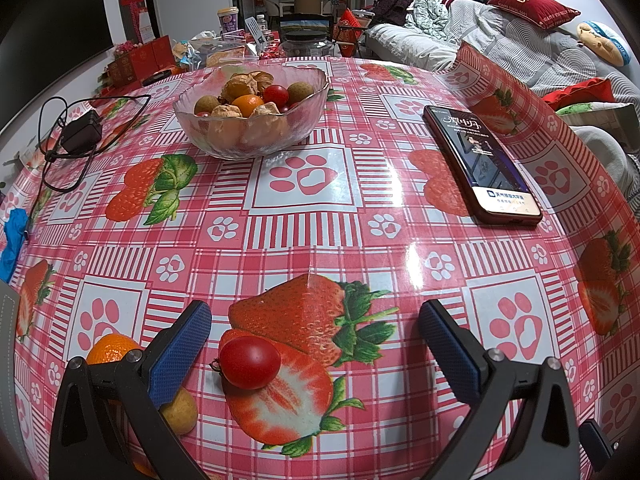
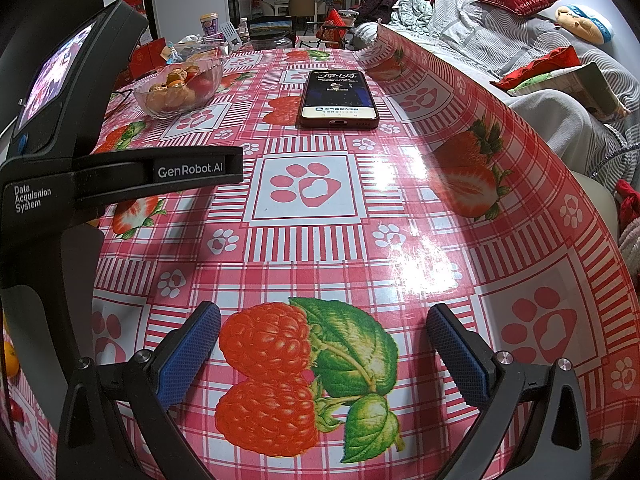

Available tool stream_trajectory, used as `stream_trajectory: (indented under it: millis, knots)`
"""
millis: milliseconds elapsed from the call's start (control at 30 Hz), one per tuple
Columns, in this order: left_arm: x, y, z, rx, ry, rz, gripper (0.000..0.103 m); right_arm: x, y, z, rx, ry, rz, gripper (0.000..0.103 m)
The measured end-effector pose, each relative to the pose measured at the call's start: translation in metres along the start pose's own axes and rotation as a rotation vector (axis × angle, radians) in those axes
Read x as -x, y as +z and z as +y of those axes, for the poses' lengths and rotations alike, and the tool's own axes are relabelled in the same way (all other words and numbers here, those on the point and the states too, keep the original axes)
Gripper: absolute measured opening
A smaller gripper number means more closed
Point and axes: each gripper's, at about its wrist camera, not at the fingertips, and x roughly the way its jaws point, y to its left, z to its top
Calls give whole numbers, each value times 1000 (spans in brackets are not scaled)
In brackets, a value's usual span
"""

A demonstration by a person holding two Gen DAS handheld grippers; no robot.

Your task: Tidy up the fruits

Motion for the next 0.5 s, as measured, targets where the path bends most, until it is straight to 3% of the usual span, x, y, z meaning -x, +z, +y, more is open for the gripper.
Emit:
stream_trajectory:
  millis: [500]
  knots:
    - [0, 0, 0, 0, 0, 0, 103, 0, 0, 0, 0, 0, 0, 103]
